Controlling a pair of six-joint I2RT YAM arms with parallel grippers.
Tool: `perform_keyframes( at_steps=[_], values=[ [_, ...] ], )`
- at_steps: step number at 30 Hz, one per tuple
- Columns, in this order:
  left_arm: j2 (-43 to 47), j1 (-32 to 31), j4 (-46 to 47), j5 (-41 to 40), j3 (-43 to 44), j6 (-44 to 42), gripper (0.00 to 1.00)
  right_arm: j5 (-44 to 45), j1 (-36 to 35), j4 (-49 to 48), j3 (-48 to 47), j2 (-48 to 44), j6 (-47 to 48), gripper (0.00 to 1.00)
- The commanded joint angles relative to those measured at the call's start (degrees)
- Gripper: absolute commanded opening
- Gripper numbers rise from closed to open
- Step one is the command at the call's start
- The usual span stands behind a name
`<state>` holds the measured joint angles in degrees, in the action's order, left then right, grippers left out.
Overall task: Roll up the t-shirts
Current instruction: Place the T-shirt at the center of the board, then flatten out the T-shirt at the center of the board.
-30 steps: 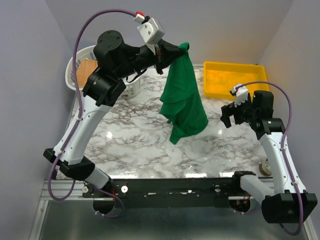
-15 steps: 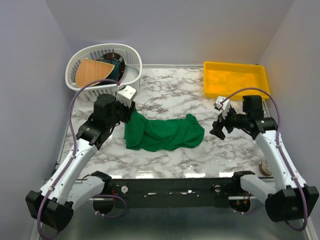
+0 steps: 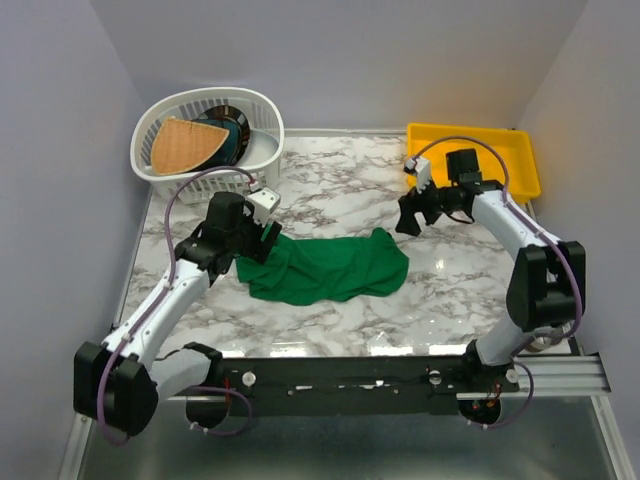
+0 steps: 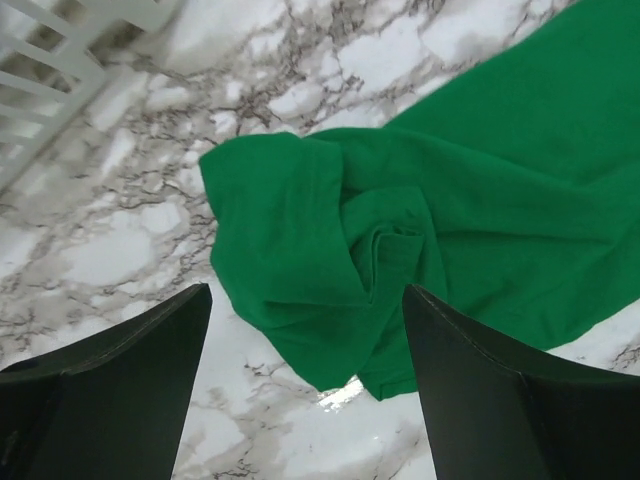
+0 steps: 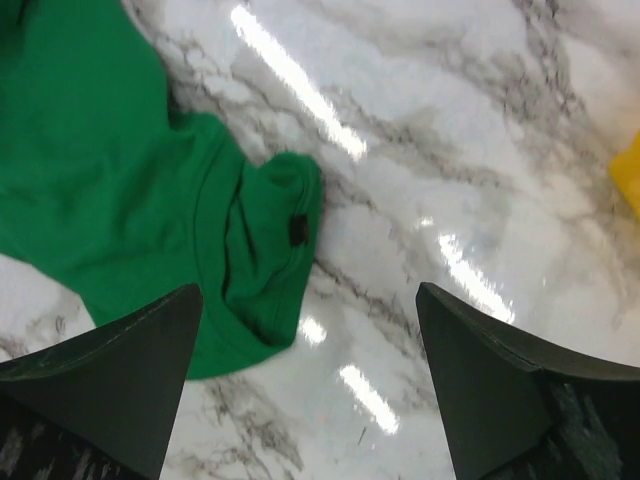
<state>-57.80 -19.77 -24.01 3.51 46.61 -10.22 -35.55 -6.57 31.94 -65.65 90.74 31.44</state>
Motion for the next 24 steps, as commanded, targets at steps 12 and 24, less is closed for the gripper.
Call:
perform_keyframes(
  at_steps=[12, 24],
  values=[
    [-31.03, 4.21, -0.25, -3.95, 10.25, -1.2, 0.72, 12.51, -8.81, -1.37, -15.74, 21.84, -14.13, 0.97],
    [-28.25, 4.3, -3.85, 6.77, 14.82, -4.37, 0.0, 3.23, -8.73, 9.17, -21.34, 23.87, -11.67, 0.4]
  ],
)
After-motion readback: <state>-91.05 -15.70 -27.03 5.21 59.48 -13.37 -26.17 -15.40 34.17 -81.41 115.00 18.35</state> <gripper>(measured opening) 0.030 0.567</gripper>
